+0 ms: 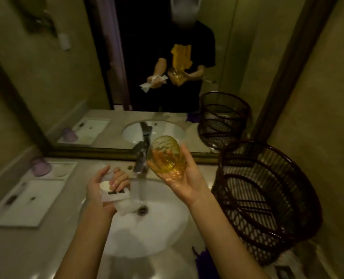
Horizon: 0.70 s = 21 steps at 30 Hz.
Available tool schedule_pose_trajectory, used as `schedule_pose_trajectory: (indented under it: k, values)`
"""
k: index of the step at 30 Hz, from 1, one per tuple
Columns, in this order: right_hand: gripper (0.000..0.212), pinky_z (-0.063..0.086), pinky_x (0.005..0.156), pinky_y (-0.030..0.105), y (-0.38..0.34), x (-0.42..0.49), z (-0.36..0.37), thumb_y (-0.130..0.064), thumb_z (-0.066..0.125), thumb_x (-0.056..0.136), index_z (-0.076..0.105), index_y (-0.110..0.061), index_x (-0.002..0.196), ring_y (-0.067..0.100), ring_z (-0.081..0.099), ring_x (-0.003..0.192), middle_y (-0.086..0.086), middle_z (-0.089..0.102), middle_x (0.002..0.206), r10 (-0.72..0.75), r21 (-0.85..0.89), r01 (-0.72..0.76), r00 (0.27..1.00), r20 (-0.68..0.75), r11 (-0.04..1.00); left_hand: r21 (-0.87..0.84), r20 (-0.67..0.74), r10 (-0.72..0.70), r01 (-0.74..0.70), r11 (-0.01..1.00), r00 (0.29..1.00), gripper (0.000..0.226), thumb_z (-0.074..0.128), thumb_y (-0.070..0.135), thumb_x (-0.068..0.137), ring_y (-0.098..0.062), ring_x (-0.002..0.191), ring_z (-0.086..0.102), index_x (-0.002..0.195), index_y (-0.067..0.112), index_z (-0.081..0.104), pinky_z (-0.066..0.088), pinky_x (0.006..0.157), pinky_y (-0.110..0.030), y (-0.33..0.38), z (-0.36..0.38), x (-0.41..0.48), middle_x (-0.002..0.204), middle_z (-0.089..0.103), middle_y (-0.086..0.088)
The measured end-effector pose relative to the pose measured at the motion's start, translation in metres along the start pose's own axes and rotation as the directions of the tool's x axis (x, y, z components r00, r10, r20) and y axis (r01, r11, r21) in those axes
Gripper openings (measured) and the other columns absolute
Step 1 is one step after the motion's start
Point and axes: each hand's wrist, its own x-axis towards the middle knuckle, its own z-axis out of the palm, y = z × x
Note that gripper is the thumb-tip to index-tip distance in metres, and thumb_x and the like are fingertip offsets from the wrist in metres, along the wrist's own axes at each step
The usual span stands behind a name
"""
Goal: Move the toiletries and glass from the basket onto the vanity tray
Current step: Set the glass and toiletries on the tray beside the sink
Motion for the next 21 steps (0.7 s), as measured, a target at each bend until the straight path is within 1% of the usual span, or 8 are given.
schedule_pose_trajectory:
  k: [2, 4, 7, 10, 14, 16, 18, 21]
  values:
    - [0.065, 0.044, 0.112, 0.053, 0.032, 0.017, 0.005, -0.038, 0.07, 0.088, 0.058, -0.001, 0.141, 0.037, 0.062, 0.122, 0.026, 0.059, 0.143, 0.067, 0.019, -0.066, 0.997, -0.026, 0.998, -0.001, -0.017, 0.073, -0.073, 0.997, 0.997, 0.021, 0.052, 0.026, 0.084, -0.004, 0.041, 0.023, 0.069, 0.015, 0.044, 0.026, 0.04, -0.017, 0.035, -0.019, -0.024, 0.047, 0.031, 0.007]
    - [0.065, 0.039, 0.117, 0.052, 0.064, 0.037, 0.011, -0.038, 0.071, 0.086, 0.06, 0.0, 0.138, 0.038, 0.061, 0.127, 0.027, 0.061, 0.14, 0.118, 0.017, -0.118, 0.992, -0.049, 0.993, -0.024, -0.05, 0.129, -0.13, 0.991, 0.99, 0.022, 0.051, 0.024, 0.086, -0.003, 0.044, 0.019, 0.067, 0.013, 0.046, 0.021, 0.042, -0.017, 0.071, -0.035, -0.048, 0.052, 0.025, 0.009]
    - [0.068, 0.043, 0.112, 0.055, 0.116, 0.072, 0.021, -0.038, 0.073, 0.085, 0.058, -0.001, 0.141, 0.037, 0.052, 0.139, 0.025, 0.059, 0.143, 0.167, 0.043, -0.164, 0.983, -0.073, 0.986, -0.021, -0.094, 0.203, -0.206, 0.978, 0.975, 0.023, 0.05, 0.022, 0.083, -0.002, 0.045, 0.017, 0.063, 0.013, 0.046, 0.02, 0.043, -0.017, 0.125, -0.056, -0.077, 0.054, 0.021, 0.011]
    - [0.068, 0.046, 0.108, 0.059, 0.169, 0.114, 0.031, -0.038, 0.073, 0.086, 0.057, 0.0, 0.141, 0.038, 0.055, 0.135, 0.027, 0.061, 0.14, 0.183, 0.069, -0.179, 0.981, -0.067, 0.981, -0.038, -0.108, 0.236, -0.241, 0.97, 0.966, 0.024, 0.049, 0.021, 0.083, -0.002, 0.046, 0.018, 0.061, 0.012, 0.046, 0.021, 0.043, -0.017, 0.183, -0.077, -0.093, 0.055, 0.02, 0.011]
    - [0.063, 0.047, 0.105, 0.065, 0.232, 0.17, 0.044, -0.04, 0.067, 0.094, 0.055, 0.0, 0.142, 0.044, 0.053, 0.137, 0.031, 0.059, 0.141, 0.176, 0.186, -0.17, 0.984, -0.019, 0.968, -0.037, -0.106, 0.205, -0.209, 0.977, 0.973, 0.024, 0.05, 0.021, 0.083, -0.002, 0.045, 0.019, 0.061, 0.011, 0.047, 0.022, 0.041, -0.018, 0.27, -0.104, -0.104, 0.054, 0.021, 0.01]
    - [0.057, 0.044, 0.108, 0.066, 0.259, 0.192, 0.049, -0.028, 0.064, 0.092, 0.054, 0.002, 0.14, 0.048, 0.053, 0.135, 0.032, 0.058, 0.141, 0.163, 0.224, -0.159, 0.987, 0.002, 0.961, -0.037, -0.138, 0.165, -0.172, 0.984, 0.977, 0.023, 0.049, 0.023, 0.083, -0.002, 0.044, 0.018, 0.063, 0.011, 0.047, 0.02, 0.042, -0.017, 0.308, -0.113, -0.107, 0.055, 0.021, 0.011]
    - [0.057, 0.039, 0.113, 0.064, 0.281, 0.213, 0.055, -0.018, 0.065, 0.088, 0.054, 0.002, 0.14, 0.049, 0.054, 0.133, 0.033, 0.057, 0.141, 0.143, 0.224, -0.135, 0.99, -0.018, 0.965, -0.032, -0.172, 0.126, -0.133, 0.991, 0.977, 0.023, 0.05, 0.024, 0.082, -0.002, 0.043, 0.016, 0.063, 0.012, 0.046, 0.019, 0.041, -0.016, 0.341, -0.119, -0.107, 0.052, 0.021, 0.01]
    - [0.056, 0.034, 0.119, 0.058, 0.309, 0.242, 0.069, -0.019, 0.071, 0.085, 0.06, 0.0, 0.136, 0.047, 0.054, 0.134, 0.031, 0.06, 0.139, 0.112, 0.262, -0.085, 0.99, -0.087, 0.961, -0.062, -0.197, 0.05, -0.064, 0.996, 0.979, 0.024, 0.052, 0.024, 0.082, -0.002, 0.043, 0.016, 0.063, 0.011, 0.049, 0.021, 0.038, -0.018, 0.38, -0.123, -0.1, 0.044, 0.03, 0.005]
